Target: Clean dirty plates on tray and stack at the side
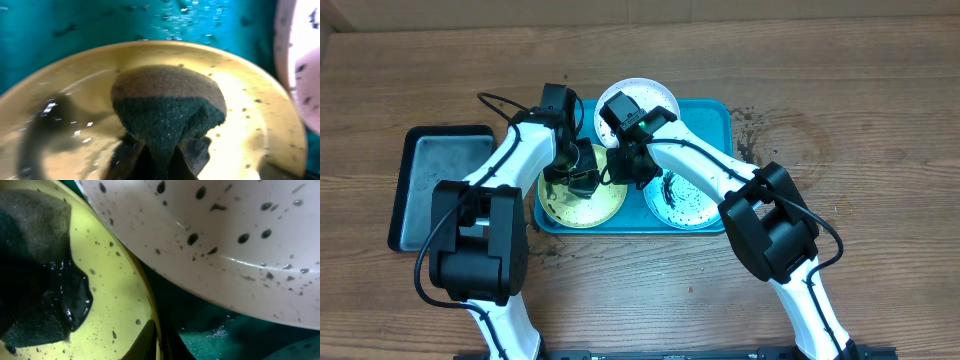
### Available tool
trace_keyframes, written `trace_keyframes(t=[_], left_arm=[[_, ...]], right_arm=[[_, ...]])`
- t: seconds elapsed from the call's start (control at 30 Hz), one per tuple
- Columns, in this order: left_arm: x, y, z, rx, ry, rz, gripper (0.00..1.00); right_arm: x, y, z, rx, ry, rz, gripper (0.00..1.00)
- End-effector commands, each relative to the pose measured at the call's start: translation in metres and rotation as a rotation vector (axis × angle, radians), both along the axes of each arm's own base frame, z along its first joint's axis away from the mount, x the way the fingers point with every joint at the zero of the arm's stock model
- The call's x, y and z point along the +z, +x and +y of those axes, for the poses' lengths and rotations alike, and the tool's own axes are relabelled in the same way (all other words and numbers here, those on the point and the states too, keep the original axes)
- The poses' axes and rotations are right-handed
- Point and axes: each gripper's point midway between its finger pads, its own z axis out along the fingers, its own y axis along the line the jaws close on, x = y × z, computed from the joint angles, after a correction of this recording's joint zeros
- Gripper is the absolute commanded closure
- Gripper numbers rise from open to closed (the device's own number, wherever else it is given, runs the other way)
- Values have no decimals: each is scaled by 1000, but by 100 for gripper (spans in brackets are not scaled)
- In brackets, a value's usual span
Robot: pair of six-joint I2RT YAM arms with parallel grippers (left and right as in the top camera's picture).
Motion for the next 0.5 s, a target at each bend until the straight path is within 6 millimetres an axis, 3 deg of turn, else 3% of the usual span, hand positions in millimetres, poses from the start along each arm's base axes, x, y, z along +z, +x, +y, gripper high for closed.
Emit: trace_keyframes(t=[0.0,0.07,0.17,0.33,0.4,0.47], left_arm=[[-14,-17,-21,0,-94,63,96],[-16,-15,-8,8,-18,52,96],[-18,-15,42,54,254,42,96],[3,-29,115,97,657,73,96],[9,-30,119,94,685,81,96],[10,-25,110,92,630,77,96]], right_arm=[[-19,-1,-9,-12,-47,18,94],[-19,-1,-9,-12,-48,19,94],[-19,-3,-10,-12,-53,24,94],[-20,-4,-11,-9,-59,31,94],[-19,-4,-11,-9,-58,30,94],[-19,-4,-11,-9,-58,30,94]])
